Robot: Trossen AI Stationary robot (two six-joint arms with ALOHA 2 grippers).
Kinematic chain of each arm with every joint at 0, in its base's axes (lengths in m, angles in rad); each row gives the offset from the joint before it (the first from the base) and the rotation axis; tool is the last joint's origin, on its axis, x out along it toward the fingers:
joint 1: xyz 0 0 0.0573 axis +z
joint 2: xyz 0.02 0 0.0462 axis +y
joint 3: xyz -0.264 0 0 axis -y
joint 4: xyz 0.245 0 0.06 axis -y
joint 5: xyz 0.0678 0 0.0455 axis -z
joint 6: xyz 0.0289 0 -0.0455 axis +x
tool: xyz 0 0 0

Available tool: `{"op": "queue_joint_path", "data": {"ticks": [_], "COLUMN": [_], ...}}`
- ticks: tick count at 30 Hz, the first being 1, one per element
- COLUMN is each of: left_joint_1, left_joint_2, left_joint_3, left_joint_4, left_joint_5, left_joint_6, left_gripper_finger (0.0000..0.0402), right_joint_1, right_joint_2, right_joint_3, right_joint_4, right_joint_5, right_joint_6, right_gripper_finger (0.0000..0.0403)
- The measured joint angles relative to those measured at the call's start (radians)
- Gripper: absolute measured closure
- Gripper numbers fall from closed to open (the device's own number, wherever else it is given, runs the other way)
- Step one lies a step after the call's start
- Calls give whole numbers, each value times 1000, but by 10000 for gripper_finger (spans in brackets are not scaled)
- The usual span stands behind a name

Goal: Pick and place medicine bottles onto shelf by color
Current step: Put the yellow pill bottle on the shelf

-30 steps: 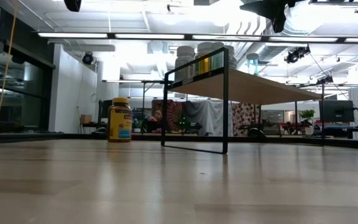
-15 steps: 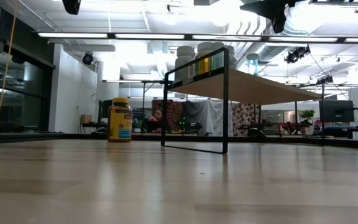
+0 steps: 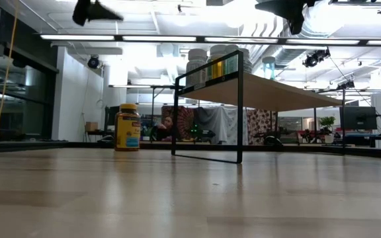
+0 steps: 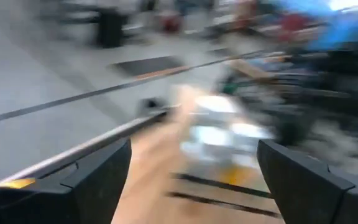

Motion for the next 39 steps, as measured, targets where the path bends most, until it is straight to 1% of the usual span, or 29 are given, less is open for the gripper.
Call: {"op": "queue_joint_path", "data": {"ticks": [2, 3, 4, 7, 9, 11, 13, 17, 21, 30, 36, 39], "left_joint_1": [102, 167, 234, 430, 536, 610, 657, 702, 707, 708, 699, 687], "left_joint_2": [57, 89, 120, 220, 295, 374, 451, 571, 639, 681, 716, 728], "left_joint_3": [68, 99, 126, 179, 192, 198, 210, 243, 267, 274, 274, 274], "left_joint_4": [-135, -200, -257, -366, -397, -411, -409, -408, -409, -407, -407, -407], "left_joint_5": [-30, -25, 6, 166, 281, 357, 410, 452, 415, 389, 385, 359], "left_joint_6": [-37, -54, -70, -75, -76, -81, -92, -72, -64, -70, -30, -19], "left_gripper_finger": [61, 61, 61, 61, 61, 61, 61, 61, 61, 61, 61, 61], "right_joint_1": [0, 0, 0, 0, 0, 0, 0, 0, 0, 0, 0, 0], "right_joint_2": [0, 0, 0, 0, 0, 0, 0, 0, 0, 0, 0, 0], "right_joint_3": [0, 0, 0, 0, 0, 0, 0, 0, 0, 0, 0, 0], "right_joint_4": [0, 0, 0, 0, 0, 0, 0, 0, 0, 0, 0, 0], "right_joint_5": [-2, -2, -1, -1, -1, -1, -1, -1, 0, 0, 0, 0], "right_joint_6": [2, 2, 2, 2, 1, 3, 3, 3, 3, 3, 3, 3], "right_gripper_finger": [203, 203, 203, 203, 203, 203, 203, 203, 203, 203, 203, 203]}}
